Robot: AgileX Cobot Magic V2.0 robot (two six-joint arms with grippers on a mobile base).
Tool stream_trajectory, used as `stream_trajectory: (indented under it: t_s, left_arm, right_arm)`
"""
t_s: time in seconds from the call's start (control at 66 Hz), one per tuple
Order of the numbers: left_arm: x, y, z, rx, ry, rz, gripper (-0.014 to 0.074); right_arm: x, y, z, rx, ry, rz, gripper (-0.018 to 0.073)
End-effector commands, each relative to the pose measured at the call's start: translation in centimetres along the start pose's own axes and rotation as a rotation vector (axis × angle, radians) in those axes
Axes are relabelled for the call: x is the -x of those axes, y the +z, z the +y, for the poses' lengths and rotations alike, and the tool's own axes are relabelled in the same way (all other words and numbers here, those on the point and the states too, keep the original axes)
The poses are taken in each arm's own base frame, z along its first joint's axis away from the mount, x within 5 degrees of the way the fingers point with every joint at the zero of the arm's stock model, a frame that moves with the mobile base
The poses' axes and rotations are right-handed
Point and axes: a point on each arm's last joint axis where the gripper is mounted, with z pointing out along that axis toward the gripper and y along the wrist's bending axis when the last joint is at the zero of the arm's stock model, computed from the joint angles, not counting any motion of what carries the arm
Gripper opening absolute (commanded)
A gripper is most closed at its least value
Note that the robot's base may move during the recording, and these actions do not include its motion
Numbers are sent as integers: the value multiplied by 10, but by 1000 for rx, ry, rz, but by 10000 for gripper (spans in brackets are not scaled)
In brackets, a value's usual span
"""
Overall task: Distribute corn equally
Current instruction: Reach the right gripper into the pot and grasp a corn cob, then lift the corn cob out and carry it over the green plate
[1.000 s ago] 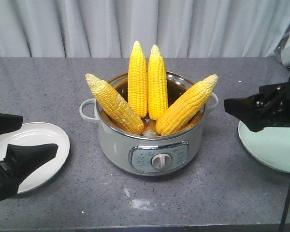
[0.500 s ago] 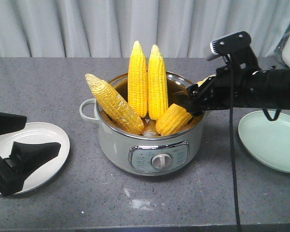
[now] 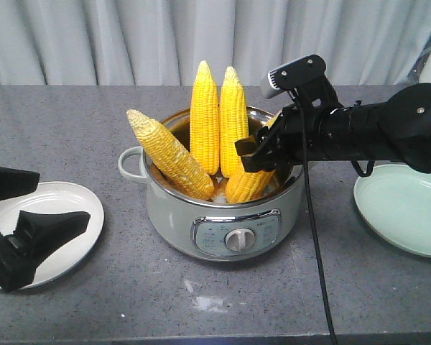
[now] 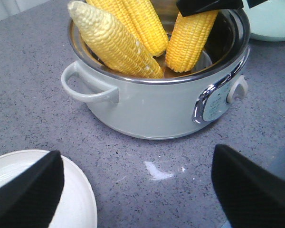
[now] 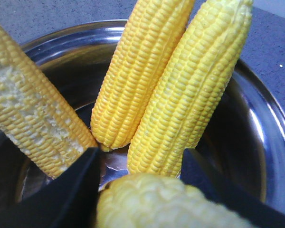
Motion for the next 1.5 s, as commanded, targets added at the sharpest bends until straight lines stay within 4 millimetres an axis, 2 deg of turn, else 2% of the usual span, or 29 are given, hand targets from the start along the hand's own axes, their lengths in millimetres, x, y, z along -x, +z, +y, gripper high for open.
stream_trajectory:
  t_s: [0.0, 0.091, 0.243, 0.485, 0.712, 0.894, 1.122, 1.334, 1.485]
  left_arm:
    - [14, -6, 0, 23, -11, -90, 589]
    - [14, -6, 0, 23, -11, -90, 589]
    - [14, -6, 0, 22, -11, -89, 589]
    - [14, -6, 0, 21, -11, -88, 589]
    - [12, -6, -1, 7, -11, -73, 589]
    - [12, -6, -1, 6, -10, -71, 589]
    - [12, -6, -1, 8, -10, -73, 589]
    - [12, -6, -1, 8, -10, -73, 589]
    - [12, -6, -1, 7, -10, -73, 589]
  right_arm:
    - [19, -15, 2, -24, -14, -86, 263]
    - [19, -15, 3, -15, -14, -80, 214]
    - [23, -24, 6, -8, -22, -95, 205]
    - [41, -66, 16, -36, -65, -207, 211]
    - [59, -115, 22, -65, -62, -310, 219]
    - [67, -152, 5, -126, -37, -230, 225]
    - [56, -184, -27, -350, 82, 1, 232]
    - [40, -198, -50, -540, 162, 139, 237]
    - [26, -200, -77, -641, 251, 218, 241]
